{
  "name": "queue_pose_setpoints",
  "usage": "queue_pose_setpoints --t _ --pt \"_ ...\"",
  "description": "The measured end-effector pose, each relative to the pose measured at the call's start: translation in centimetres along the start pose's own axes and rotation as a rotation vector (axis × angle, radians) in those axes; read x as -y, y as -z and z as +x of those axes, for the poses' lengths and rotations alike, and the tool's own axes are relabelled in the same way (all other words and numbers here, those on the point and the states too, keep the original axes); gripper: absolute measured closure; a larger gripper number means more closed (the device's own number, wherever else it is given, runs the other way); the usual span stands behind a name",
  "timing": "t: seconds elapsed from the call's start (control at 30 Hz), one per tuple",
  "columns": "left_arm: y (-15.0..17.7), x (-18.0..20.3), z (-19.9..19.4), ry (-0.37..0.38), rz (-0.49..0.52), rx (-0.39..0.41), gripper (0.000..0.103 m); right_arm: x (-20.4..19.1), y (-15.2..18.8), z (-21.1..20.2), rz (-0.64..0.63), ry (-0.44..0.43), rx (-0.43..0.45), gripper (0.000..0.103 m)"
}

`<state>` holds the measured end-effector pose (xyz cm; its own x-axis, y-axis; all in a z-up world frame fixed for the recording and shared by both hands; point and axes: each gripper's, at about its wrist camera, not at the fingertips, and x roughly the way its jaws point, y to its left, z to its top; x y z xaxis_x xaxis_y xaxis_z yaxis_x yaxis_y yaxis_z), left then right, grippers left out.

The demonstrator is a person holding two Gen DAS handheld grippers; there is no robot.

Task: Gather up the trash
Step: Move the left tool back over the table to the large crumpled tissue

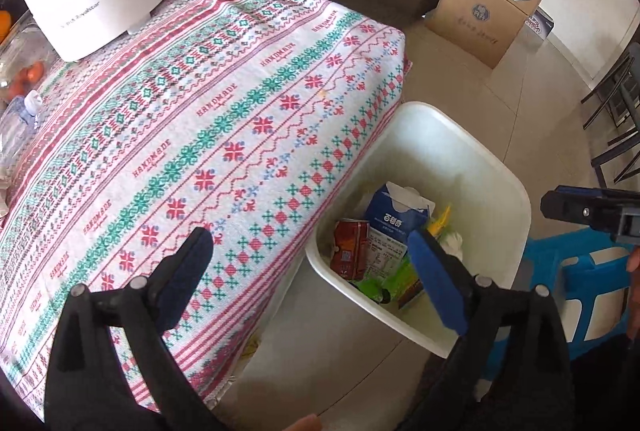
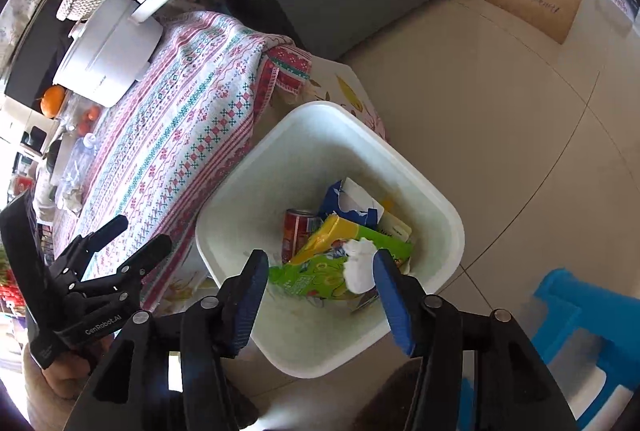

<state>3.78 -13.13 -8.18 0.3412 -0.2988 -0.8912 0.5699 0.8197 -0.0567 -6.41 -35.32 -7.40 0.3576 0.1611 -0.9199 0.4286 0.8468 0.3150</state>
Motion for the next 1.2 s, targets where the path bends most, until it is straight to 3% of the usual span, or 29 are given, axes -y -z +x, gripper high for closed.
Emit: queue_pose_setpoints --t 0.23,0.53,0.77,0.83,0.97,1.1,1.2 --pt "0.3 -1.6 -1.6 -0.027 -0.023 0.030 0.004 -1.4 -0.1 -1.5 -0.014 0.007 0.065 0.037" --pt "-0.3 -5.4 -4.8 -0.062 -0.072 0.078 0.004 -4.9 -0.4 -2.6 -0.083 0.053 0.146 0.035" --pt "-0.7 -15.2 -9.9 -0.186 -0.173 0.166 0.003 -8.9 -1.0 -3.3 -0.150 0.080 0.228 0.033" --pt "-0.3 -18.6 -11.2 -0.221 -0.201 0.182 0.003 -10.1 -1.3 -3.3 -0.159 0.059 0.246 0.025" --pt "0.8 -25.8 -12.2 -0.275 -0.291 0.165 0.003 -12.8 -1.8 -2.7 -0.179 0.032 0.262 0.024" --pt "2.5 -32.2 -10.3 -0.274 -0.465 0.113 0.003 -14.9 -2.2 -1.1 -0.204 0.028 0.242 0.023" --pt "3.7 -35.4 -8.0 -0.212 -0.591 0.087 0.003 -15.7 -2.2 0.1 -0.220 0.049 0.218 0.023"
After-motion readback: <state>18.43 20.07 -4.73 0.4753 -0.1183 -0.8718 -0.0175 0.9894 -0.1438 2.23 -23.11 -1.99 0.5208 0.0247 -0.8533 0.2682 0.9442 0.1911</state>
